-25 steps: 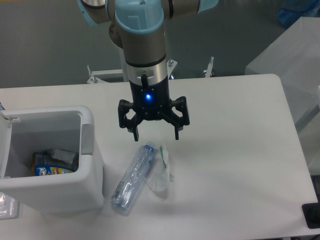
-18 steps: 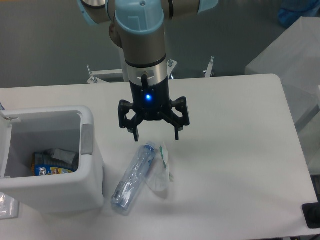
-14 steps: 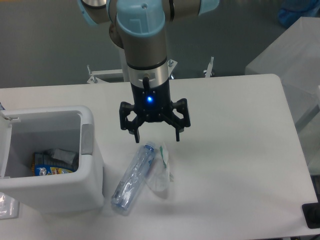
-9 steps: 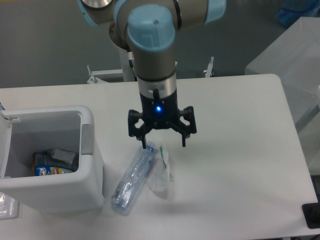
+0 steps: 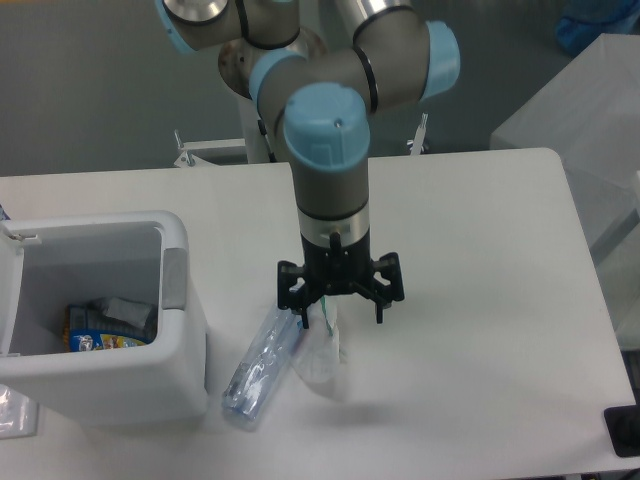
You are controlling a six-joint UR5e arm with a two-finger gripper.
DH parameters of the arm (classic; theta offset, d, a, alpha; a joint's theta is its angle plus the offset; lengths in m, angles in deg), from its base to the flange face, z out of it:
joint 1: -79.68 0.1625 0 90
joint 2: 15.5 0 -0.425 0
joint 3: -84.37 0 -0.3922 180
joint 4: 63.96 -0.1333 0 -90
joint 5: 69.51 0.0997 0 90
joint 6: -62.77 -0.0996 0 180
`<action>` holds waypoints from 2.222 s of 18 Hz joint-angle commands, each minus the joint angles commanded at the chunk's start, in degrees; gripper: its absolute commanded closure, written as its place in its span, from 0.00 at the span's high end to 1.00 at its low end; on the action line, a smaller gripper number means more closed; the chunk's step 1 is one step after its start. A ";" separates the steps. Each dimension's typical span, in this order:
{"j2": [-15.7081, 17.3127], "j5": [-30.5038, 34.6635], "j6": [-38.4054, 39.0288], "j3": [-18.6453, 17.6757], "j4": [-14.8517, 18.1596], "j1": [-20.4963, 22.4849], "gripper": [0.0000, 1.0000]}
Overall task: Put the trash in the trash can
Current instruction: 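Lower the open gripper toward the clear plastic wrapper beside the bottle, then close the gripper on the clear plastic wrapper and lift it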
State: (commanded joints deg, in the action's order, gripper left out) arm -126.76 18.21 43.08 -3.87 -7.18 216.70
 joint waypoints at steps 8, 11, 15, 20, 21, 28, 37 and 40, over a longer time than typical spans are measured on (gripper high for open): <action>-6.33 0.26 -0.18 0.00 -0.53 -0.53 1.00; -7.39 0.35 0.09 -1.31 -4.38 -0.79 1.00; -8.09 0.70 -0.26 -4.13 -8.26 -0.79 1.00; -9.50 1.58 -0.09 -4.13 -8.52 -0.88 1.00; -9.67 1.67 -0.09 -4.13 -8.61 -0.88 1.00; -9.59 1.76 0.00 -4.83 -8.61 -0.97 0.56; -9.24 1.15 -0.35 -4.31 -8.35 -1.49 0.13; -8.62 -1.22 -0.35 -3.96 -8.26 -1.32 0.06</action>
State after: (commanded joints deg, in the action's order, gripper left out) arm -135.38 16.99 42.73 -7.83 -15.45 215.38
